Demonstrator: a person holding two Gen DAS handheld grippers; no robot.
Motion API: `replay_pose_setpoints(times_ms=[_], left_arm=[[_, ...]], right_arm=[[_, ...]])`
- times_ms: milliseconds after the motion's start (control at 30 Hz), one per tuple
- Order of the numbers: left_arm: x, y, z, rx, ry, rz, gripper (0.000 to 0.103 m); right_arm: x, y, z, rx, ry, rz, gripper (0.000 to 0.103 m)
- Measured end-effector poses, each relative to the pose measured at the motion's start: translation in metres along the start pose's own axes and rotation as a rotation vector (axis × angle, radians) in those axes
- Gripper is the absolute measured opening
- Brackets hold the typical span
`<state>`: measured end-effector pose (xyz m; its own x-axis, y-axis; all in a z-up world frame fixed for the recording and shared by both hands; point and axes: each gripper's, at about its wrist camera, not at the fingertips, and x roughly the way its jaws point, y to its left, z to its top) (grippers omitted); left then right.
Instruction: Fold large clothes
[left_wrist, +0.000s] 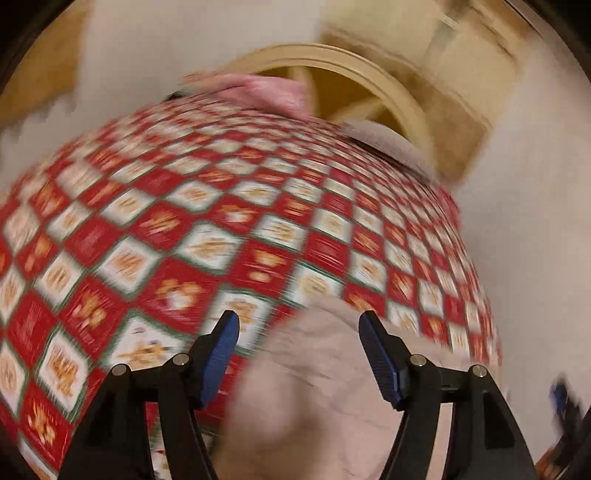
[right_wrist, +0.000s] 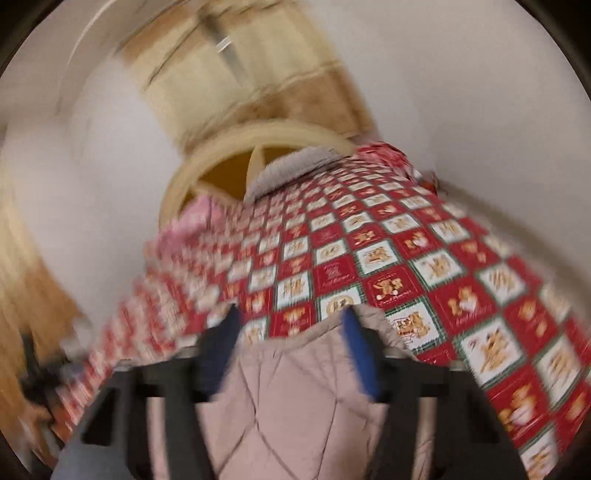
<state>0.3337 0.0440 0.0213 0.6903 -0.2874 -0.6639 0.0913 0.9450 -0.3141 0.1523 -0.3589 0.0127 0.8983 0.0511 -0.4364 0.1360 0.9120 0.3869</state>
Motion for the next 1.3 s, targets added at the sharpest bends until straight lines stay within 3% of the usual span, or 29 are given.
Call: replay_pose_setpoints(times_ms=[33,67,133,300,400,500,733,933,1067,1167,1300], left_arm=[[0.012,-0.023,-0.002,0.058,0.022,-0.013,0.068],[0.021,-0.039,-0.006,0.100,0.038,-0.026,0.068],[0.046,-0.085,-0.025,0.205,0.066,-0.069,0.068],[0.096,-0.141,-0.064,0.387,0.070,0.039,0.068],[0.114,-0.139,-0.080,0.407,0.065,0.097,0.068],[0.123,-0.130,-0.089,0.398,0.027,0.083,0.072],[0.132,-0.137,-0.106,0.436,-0.053,0.127,0.075],[0.144,-0.141,-0.109,0.452,-0.055,0.155,0.077],[0.151,-0.141,-0.110,0.458,-0.039,0.168,0.078],[0.153,-0.142,-0.110,0.461,-0.032,0.173,0.078],[0.155,-0.144,-0.110,0.469,-0.031,0.180,0.078]], right_arm=[[0.006,0.020,-0.002,-0.066,0.019,-0.008,0.031],[0.016,0.039,-0.006,-0.118,0.040,-0.004,0.027],[0.032,0.060,-0.015,-0.143,0.074,0.003,0.027],[0.085,0.078,-0.051,-0.135,0.181,-0.029,0.027],[0.116,0.075,-0.077,-0.143,0.245,-0.060,0.027],[0.134,0.066,-0.100,-0.147,0.262,-0.091,0.028],[0.141,0.070,-0.111,-0.197,0.244,-0.142,0.028],[0.147,0.061,-0.112,-0.140,0.265,-0.095,0.028],[0.144,0.062,-0.102,-0.126,0.314,-0.065,0.028],[0.119,0.054,-0.079,-0.105,0.268,-0.058,0.028],[0.093,0.025,-0.037,-0.175,0.178,-0.242,0.030]])
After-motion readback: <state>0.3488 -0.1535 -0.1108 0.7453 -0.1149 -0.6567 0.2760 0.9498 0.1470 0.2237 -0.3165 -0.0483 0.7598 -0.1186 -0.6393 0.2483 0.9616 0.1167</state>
